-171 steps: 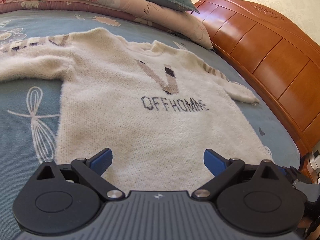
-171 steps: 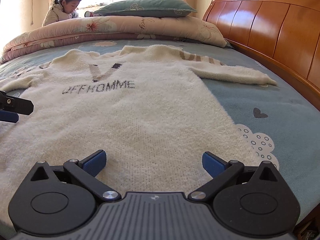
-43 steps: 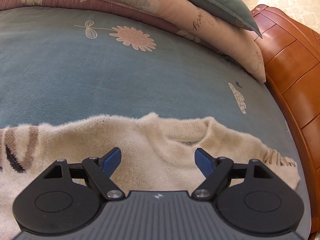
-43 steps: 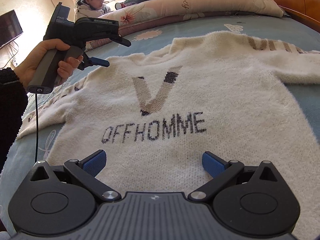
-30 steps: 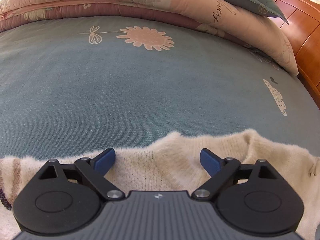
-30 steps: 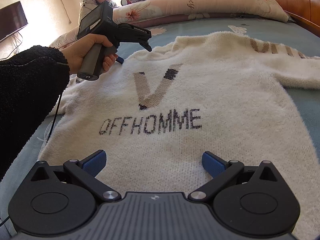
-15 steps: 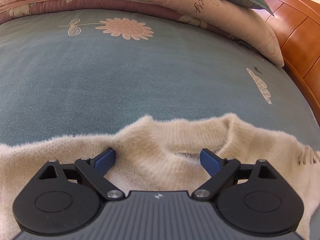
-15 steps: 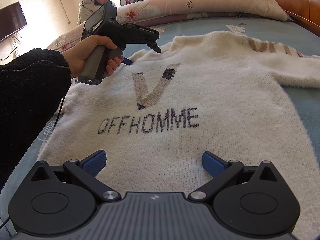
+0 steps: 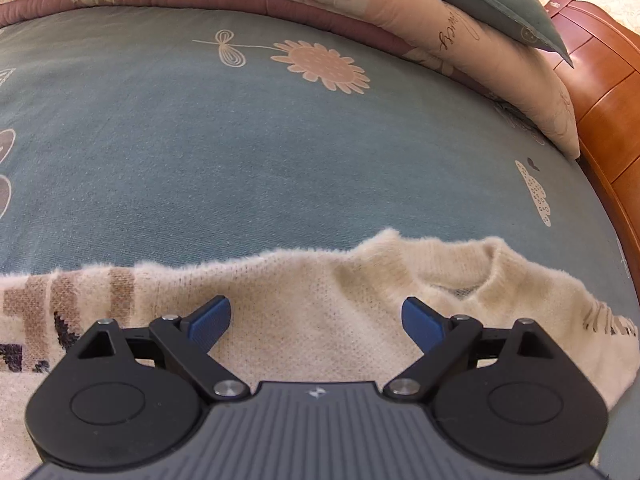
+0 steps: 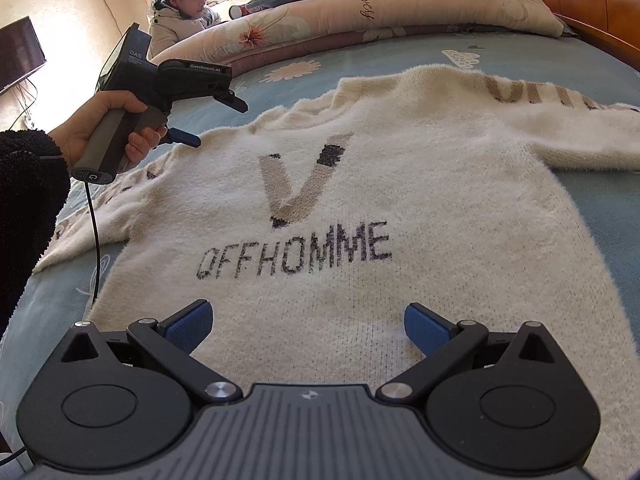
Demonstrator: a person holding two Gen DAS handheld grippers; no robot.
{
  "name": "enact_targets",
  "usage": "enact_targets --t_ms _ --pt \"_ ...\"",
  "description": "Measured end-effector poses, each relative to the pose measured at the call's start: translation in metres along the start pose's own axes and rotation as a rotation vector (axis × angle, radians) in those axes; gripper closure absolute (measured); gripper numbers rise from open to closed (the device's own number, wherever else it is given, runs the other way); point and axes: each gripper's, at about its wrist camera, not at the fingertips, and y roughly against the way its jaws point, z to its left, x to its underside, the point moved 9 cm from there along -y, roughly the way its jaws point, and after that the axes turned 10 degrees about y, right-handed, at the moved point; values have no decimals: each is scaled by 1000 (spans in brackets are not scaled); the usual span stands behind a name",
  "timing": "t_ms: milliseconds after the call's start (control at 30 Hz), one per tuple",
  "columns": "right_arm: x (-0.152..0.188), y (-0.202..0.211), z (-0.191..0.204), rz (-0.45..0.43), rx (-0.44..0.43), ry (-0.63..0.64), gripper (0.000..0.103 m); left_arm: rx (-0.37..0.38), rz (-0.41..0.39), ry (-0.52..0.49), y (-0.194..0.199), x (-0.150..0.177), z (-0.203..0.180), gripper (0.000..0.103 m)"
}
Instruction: Fold clothes
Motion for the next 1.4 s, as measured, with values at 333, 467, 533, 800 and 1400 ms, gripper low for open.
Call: enact_targets --t_ms 333,467,533,800,1400 --pt "-3 -3 5 3 -4 10 0 -8 -46 34 16 -18 -3 8" --pt "-5 -1 6 -5 -11 3 0 1 -2 -14 46 0 8 8" --pt "-6 0 6 -8 -14 -4 0 6 0 -28 62 12 17 8" --pt "-9 0 12 -11 -38 -19 0 -32 8 67 71 56 85 8" --pt "-9 -2 5 -8 -34 -59 0 11 -13 90 86 69 81 8"
